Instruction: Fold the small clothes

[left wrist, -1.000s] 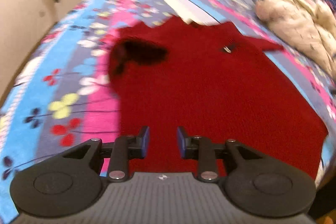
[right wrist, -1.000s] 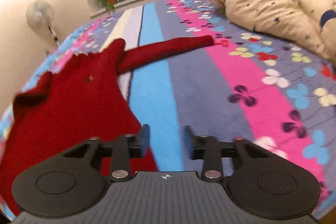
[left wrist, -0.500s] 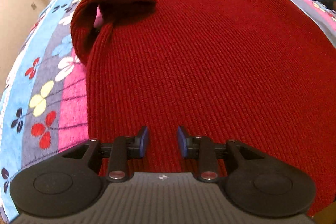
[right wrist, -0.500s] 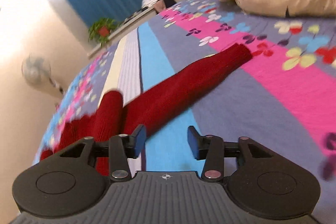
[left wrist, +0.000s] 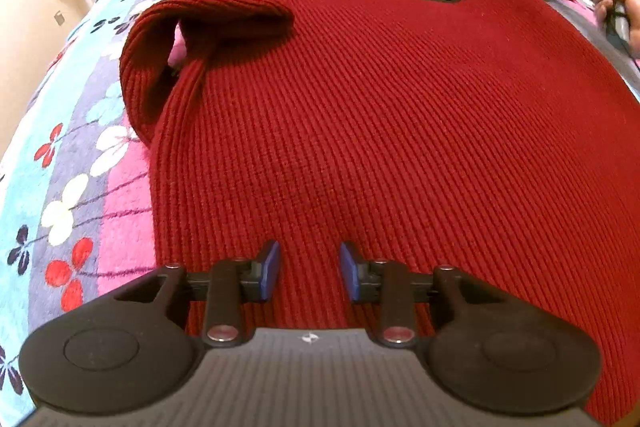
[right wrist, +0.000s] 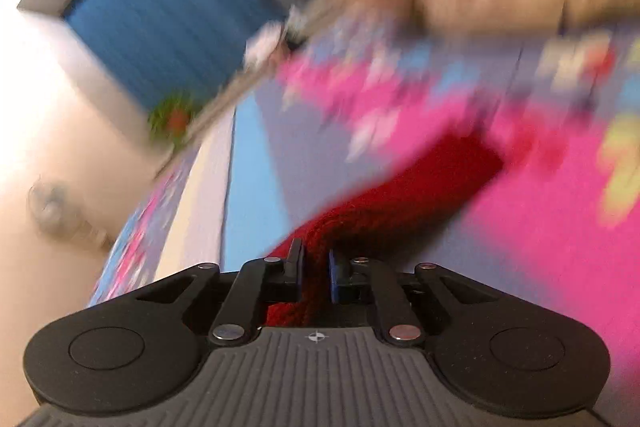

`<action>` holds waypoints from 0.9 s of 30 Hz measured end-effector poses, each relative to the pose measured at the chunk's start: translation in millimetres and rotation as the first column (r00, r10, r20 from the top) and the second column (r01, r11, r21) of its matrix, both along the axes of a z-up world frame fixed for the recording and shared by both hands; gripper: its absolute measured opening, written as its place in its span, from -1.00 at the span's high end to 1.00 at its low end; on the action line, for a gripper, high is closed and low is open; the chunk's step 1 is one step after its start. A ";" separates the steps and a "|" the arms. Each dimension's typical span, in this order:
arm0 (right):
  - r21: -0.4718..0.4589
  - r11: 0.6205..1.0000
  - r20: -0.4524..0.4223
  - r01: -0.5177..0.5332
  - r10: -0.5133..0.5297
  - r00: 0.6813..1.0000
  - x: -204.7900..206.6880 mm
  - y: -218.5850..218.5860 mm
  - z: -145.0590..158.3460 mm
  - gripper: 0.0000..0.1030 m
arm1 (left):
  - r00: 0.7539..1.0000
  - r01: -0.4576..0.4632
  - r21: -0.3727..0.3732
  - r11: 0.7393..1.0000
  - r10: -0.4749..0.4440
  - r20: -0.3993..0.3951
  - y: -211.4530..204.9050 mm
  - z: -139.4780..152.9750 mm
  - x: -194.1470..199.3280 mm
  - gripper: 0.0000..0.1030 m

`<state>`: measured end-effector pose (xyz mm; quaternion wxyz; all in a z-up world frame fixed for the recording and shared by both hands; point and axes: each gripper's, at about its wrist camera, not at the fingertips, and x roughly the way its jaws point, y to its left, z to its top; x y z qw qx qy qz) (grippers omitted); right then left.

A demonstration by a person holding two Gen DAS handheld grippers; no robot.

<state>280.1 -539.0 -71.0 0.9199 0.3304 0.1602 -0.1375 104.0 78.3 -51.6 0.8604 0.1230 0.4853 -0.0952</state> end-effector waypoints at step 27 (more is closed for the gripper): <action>-0.059 0.730 -0.467 -0.680 0.582 0.666 -146.8 136.8 15.1 -0.32 | 0.987 -0.129 -0.176 0.976 0.144 0.076 39.5 41.0 -6.5 0.23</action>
